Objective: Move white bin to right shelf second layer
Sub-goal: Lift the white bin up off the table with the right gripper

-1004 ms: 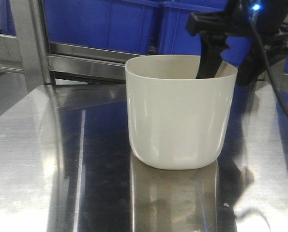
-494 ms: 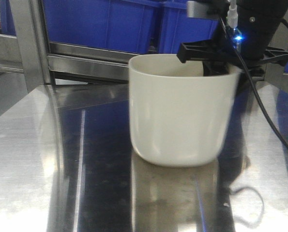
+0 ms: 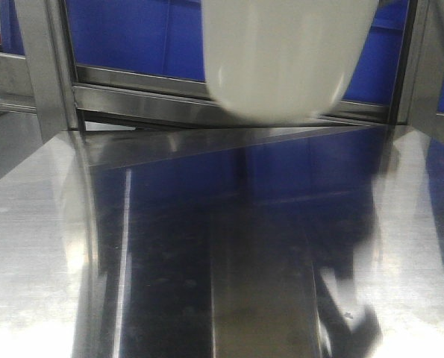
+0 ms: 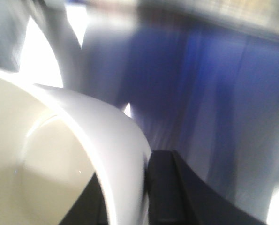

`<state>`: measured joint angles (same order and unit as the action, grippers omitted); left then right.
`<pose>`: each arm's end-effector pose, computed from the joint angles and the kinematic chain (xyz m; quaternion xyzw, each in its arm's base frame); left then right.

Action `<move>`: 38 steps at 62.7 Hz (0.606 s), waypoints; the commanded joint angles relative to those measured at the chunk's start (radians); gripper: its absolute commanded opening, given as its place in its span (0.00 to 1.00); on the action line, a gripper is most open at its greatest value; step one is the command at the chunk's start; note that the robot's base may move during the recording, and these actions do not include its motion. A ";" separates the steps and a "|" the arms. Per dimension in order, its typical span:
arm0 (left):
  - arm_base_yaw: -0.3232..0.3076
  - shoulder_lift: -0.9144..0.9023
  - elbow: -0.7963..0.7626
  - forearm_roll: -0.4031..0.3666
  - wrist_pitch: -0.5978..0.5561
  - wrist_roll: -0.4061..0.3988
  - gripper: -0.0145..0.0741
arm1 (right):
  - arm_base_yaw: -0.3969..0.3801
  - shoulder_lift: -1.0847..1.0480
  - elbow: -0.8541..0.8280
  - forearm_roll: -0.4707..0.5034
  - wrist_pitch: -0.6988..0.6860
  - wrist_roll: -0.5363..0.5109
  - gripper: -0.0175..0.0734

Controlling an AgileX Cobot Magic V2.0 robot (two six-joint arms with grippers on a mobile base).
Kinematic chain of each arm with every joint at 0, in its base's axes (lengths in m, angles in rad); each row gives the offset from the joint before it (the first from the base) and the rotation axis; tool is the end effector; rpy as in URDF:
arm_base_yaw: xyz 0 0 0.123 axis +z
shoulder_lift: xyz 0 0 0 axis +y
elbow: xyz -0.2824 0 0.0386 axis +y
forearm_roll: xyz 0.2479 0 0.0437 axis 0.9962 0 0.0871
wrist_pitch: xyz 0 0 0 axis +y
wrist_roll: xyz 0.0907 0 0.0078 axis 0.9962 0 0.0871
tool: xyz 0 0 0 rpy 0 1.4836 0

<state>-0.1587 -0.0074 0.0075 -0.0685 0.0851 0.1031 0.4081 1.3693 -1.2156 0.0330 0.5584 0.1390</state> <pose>0.0555 -0.0094 0.2033 0.0703 0.7028 -0.0459 0.7064 0.2809 0.1232 0.3593 -0.1110 0.8832 0.1367 0.4347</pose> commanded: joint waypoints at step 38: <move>-0.003 -0.014 0.037 -0.005 -0.085 -0.004 0.26 | -0.326 -0.876 0.572 -0.041 -0.299 -0.006 0.26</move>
<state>-0.1587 -0.0074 0.0075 -0.0685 0.0851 0.1031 0.1000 0.5664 -0.6673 -0.0074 0.3746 0.1390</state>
